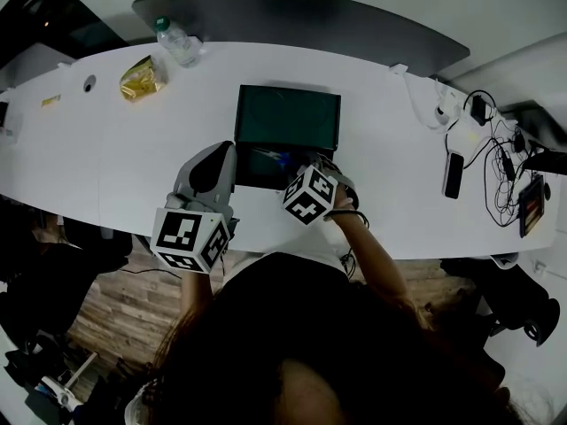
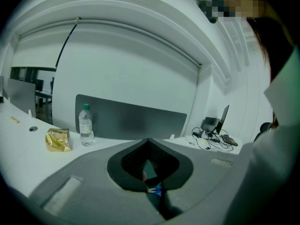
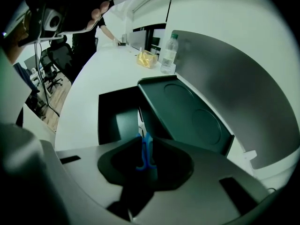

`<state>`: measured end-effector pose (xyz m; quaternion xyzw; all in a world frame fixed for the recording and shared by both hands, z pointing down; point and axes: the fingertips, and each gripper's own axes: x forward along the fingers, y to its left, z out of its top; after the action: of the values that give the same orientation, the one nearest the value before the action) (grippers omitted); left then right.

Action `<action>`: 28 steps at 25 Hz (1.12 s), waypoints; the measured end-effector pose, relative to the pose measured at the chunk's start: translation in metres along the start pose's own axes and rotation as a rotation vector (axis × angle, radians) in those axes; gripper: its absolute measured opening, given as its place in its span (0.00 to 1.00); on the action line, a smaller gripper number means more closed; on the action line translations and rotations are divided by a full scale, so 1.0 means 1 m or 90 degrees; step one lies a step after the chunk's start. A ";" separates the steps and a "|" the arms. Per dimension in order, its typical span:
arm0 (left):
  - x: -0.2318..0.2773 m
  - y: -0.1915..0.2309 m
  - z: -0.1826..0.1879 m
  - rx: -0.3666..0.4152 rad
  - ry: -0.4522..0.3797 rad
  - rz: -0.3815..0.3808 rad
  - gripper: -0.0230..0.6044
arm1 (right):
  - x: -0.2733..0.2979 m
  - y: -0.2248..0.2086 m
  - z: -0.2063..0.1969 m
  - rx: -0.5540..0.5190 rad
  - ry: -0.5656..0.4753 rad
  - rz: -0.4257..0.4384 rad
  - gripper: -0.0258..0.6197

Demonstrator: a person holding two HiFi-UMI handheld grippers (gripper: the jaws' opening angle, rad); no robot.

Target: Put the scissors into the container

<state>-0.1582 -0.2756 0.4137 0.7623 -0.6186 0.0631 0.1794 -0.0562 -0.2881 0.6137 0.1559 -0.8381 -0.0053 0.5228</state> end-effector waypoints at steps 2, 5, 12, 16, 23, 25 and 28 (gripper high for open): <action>-0.004 -0.002 0.002 0.005 -0.003 -0.003 0.06 | -0.007 -0.003 0.002 0.025 -0.015 -0.010 0.16; -0.010 -0.006 0.004 0.013 -0.006 -0.006 0.06 | -0.017 -0.006 0.005 0.058 -0.035 -0.025 0.15; -0.028 -0.015 0.011 0.027 -0.022 -0.013 0.06 | -0.043 -0.008 0.012 0.115 -0.082 -0.058 0.13; -0.039 -0.021 0.014 0.037 -0.030 -0.018 0.06 | -0.058 -0.006 0.018 0.148 -0.117 -0.075 0.10; -0.060 -0.034 0.018 0.052 -0.043 -0.027 0.06 | -0.087 -0.002 0.023 0.192 -0.166 -0.104 0.07; -0.066 -0.037 0.019 0.057 -0.046 -0.031 0.06 | -0.097 0.000 0.025 0.197 -0.180 -0.116 0.06; -0.076 -0.042 0.020 0.064 -0.052 -0.037 0.06 | -0.110 0.003 0.030 0.205 -0.201 -0.132 0.06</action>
<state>-0.1371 -0.2056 0.3623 0.7901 -0.5988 0.0576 0.1175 -0.0388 -0.2608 0.5038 0.3197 -0.8787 0.0502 0.3508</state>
